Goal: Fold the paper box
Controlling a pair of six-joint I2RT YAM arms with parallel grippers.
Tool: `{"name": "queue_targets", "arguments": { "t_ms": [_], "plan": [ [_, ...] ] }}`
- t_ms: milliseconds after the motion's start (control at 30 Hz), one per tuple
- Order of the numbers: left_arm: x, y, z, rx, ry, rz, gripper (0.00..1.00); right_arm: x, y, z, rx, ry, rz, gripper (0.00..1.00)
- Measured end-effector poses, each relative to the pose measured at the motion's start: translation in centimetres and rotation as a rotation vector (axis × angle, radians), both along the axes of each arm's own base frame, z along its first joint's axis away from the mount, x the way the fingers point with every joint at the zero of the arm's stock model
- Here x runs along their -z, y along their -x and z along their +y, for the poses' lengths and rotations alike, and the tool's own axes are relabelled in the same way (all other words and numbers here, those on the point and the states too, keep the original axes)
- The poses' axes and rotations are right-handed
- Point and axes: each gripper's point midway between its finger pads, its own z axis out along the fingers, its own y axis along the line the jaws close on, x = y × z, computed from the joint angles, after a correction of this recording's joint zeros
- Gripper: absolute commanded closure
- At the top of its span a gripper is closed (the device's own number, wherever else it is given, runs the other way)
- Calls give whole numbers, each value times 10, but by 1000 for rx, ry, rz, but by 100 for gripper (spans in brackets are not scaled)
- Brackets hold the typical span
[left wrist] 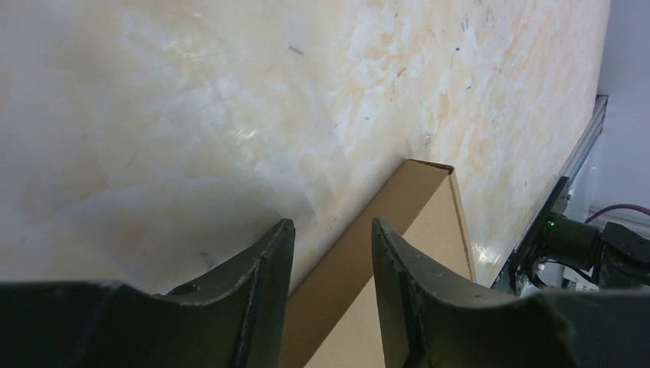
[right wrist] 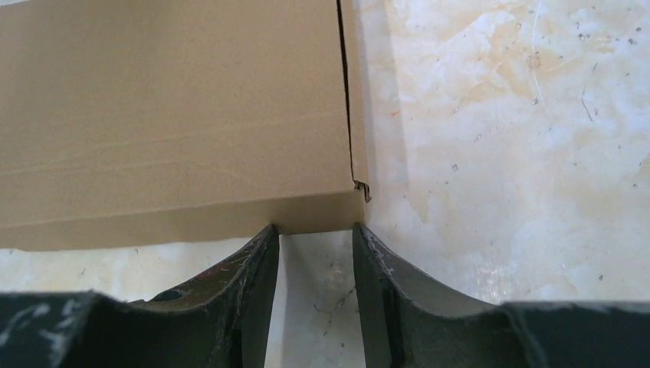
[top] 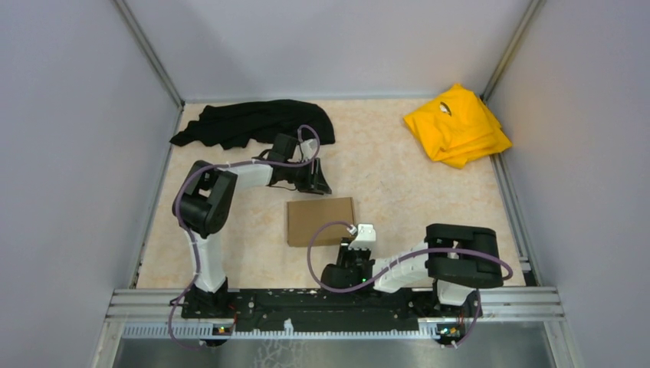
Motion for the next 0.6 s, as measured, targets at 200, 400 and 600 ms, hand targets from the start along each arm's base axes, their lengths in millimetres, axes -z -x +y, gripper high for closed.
{"name": "queue_targets", "arguments": {
  "t_ms": [200, 400, 600],
  "plan": [
    [2, 3, -25, 66, 42, -11, 54, 1, -20, -4, 56, -11, -51, 60],
    [2, -1, -39, 93, 73, -60, 55, 2, -25, -3, 52, -44, -70, 60],
    [1, -6, -46, 101, 93, -102, 56, 1, -33, 1, 53, -57, -85, 60]
  ]
}}
